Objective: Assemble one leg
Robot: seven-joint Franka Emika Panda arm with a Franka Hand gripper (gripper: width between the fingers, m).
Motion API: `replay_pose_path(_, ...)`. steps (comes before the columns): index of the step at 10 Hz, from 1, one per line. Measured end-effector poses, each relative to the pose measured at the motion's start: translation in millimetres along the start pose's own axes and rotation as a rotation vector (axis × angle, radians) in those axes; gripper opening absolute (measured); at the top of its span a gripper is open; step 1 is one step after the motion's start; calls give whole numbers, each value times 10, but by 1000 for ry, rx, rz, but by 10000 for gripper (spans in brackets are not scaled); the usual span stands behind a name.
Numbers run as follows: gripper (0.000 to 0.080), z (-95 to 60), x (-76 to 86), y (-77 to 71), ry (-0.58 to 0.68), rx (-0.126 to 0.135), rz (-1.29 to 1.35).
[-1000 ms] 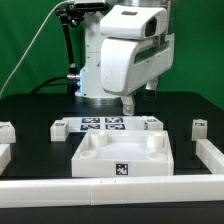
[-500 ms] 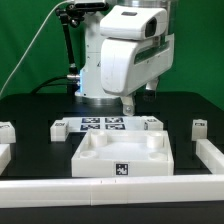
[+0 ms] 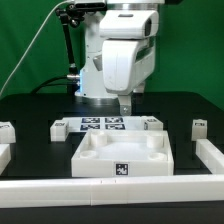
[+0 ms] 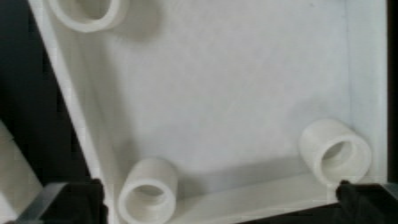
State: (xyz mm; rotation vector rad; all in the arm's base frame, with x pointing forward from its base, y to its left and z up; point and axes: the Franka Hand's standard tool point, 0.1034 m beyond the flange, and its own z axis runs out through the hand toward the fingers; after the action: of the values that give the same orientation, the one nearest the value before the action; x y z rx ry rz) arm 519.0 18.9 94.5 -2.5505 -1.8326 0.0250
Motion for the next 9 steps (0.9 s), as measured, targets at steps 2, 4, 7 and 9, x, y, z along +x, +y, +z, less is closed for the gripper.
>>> replay_pose_path(2,650,143,-18,-54,5,-1,-147)
replay_pose_path(4,650,249,-34,-134,7,4,-152)
replay_pose_path(7,650,273,-45,-134,9,1,-153)
replay_pose_path(9,650,457,-59,-411,33,-31,-157)
